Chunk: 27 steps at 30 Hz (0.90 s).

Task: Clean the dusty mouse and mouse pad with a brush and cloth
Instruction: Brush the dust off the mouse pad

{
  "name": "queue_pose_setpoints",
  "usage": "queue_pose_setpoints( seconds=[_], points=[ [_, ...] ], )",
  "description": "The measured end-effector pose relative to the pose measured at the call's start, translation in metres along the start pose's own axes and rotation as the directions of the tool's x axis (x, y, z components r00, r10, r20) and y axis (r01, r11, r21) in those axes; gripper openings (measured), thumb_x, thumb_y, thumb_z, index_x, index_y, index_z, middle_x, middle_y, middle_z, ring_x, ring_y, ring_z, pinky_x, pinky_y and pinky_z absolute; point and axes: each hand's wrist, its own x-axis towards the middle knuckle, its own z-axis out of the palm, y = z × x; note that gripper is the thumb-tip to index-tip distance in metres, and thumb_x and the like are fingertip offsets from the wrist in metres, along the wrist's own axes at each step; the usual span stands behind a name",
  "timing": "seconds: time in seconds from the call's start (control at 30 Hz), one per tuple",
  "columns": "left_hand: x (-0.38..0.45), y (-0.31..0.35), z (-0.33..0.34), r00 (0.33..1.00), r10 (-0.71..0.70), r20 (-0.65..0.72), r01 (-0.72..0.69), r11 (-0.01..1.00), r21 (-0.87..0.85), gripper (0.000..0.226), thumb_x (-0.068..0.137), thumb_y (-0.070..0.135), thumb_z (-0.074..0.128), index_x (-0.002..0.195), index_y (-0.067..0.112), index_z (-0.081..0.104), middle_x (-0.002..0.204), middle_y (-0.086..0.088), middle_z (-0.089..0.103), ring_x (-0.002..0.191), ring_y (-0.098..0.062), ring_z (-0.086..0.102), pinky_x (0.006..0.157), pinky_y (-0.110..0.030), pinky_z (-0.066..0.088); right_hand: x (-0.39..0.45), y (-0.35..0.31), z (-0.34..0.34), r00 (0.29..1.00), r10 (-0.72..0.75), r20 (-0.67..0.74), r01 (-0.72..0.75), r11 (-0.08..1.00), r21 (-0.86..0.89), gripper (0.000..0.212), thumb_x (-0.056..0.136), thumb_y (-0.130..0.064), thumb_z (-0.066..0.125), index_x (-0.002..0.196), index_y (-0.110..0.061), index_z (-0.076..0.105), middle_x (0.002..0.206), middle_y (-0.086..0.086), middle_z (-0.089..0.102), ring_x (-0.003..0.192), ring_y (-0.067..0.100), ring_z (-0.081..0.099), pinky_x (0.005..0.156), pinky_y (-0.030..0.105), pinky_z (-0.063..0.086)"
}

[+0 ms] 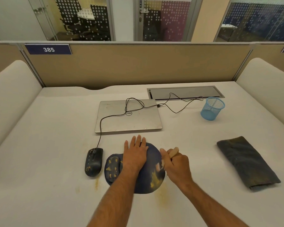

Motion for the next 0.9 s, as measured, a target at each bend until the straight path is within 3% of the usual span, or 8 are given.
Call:
queue_pose_setpoints(
  seconds=[0.1, 0.2, 0.37, 0.43, 0.5, 0.6, 0.73, 0.9],
  points=[
    [-0.001, 0.000, -0.001, 1.000, 0.000, -0.001, 0.000, 1.000, -0.009, 0.055, 0.108, 0.041, 0.012, 0.159, 0.022, 0.002, 0.167, -0.002, -0.003, 0.153, -0.026, -0.006, 0.121, -0.052, -0.002, -0.001, 0.001, 0.001, 0.990, 0.032, 0.137, -0.026, 0.999, -0.046, 0.040, 0.096, -0.047, 0.045, 0.082, -0.016, 0.066, 0.070, -0.002, 0.068, 0.061, 0.013, 0.065, 0.059, 0.026, 0.057],
    [-0.002, 0.001, -0.001, 1.000, 0.000, -0.010, 0.000, 1.000, -0.011, 0.055, 0.108, 0.041, 0.012, 0.159, 0.022, 0.003, 0.167, -0.003, -0.002, 0.153, -0.026, -0.005, 0.121, -0.052, -0.001, -0.002, 0.005, 0.002, 0.970, 0.103, 0.221, -0.087, 0.993, -0.081, 0.046, 0.097, -0.044, 0.047, 0.070, -0.012, 0.067, 0.063, 0.002, 0.066, 0.059, 0.015, 0.064, 0.057, 0.027, 0.052],
    [-0.003, 0.001, -0.003, 1.000, 0.003, -0.006, -0.003, 1.000, -0.001, 0.055, 0.108, 0.041, 0.012, 0.159, 0.022, 0.003, 0.167, -0.003, -0.003, 0.153, -0.026, -0.006, 0.122, -0.052, -0.001, -0.002, -0.003, 0.000, 0.999, 0.033, 0.038, -0.035, 0.998, 0.046, 0.040, 0.094, -0.044, 0.049, 0.075, -0.015, 0.067, 0.063, -0.001, 0.066, 0.056, 0.014, 0.064, 0.053, 0.025, 0.053],
    [-0.004, 0.001, -0.003, 1.000, 0.004, -0.007, -0.004, 1.000, -0.007, 0.055, 0.108, 0.041, 0.012, 0.159, 0.022, 0.003, 0.167, -0.003, -0.003, 0.153, -0.026, -0.006, 0.122, -0.052, -0.001, -0.003, -0.003, 0.002, 0.995, 0.005, 0.104, -0.004, 1.000, -0.002, 0.033, 0.096, -0.043, 0.050, 0.080, -0.020, 0.067, 0.068, -0.005, 0.068, 0.059, 0.011, 0.065, 0.057, 0.023, 0.055],
    [-0.004, 0.001, -0.003, 1.000, 0.003, -0.017, -0.003, 1.000, -0.009, 0.055, 0.108, 0.040, 0.013, 0.159, 0.022, 0.004, 0.167, -0.003, -0.001, 0.153, -0.026, -0.005, 0.121, -0.052, -0.001, -0.005, 0.002, 0.004, 0.982, 0.019, 0.190, -0.003, 0.996, -0.088, 0.038, 0.096, -0.044, 0.051, 0.068, -0.021, 0.064, 0.059, -0.007, 0.063, 0.053, 0.008, 0.061, 0.051, 0.018, 0.049],
    [-0.004, 0.001, -0.003, 1.000, 0.001, -0.014, -0.001, 1.000, -0.006, 0.055, 0.108, 0.040, 0.013, 0.159, 0.022, 0.004, 0.167, -0.003, -0.002, 0.153, -0.026, -0.005, 0.121, -0.052, -0.001, -0.006, 0.004, 0.003, 0.992, 0.034, 0.120, -0.032, 0.999, -0.016, 0.046, 0.094, -0.043, 0.052, 0.053, -0.022, 0.055, 0.046, -0.007, 0.053, 0.044, 0.007, 0.054, 0.042, 0.015, 0.037],
    [-0.003, 0.001, -0.004, 1.000, 0.005, -0.004, -0.005, 1.000, -0.009, 0.054, 0.108, 0.040, 0.012, 0.159, 0.022, 0.003, 0.167, -0.003, -0.002, 0.153, -0.026, -0.006, 0.121, -0.052, -0.002, -0.004, 0.000, 0.002, 0.998, -0.052, -0.021, 0.053, 0.997, 0.054, 0.042, 0.091, -0.048, 0.048, 0.071, -0.016, 0.066, 0.059, -0.004, 0.064, 0.053, 0.013, 0.062, 0.047, 0.019, 0.049],
    [-0.004, 0.001, -0.004, 1.000, 0.004, -0.008, -0.004, 1.000, -0.009, 0.054, 0.108, 0.040, 0.012, 0.159, 0.022, 0.003, 0.167, -0.003, -0.002, 0.153, -0.026, -0.005, 0.121, -0.052, -0.001, -0.009, 0.007, 0.007, 0.978, 0.018, 0.208, -0.004, 0.998, -0.066, 0.047, 0.093, -0.051, 0.047, 0.061, -0.020, 0.061, 0.053, -0.005, 0.059, 0.051, 0.011, 0.059, 0.047, 0.016, 0.044]
  ],
)
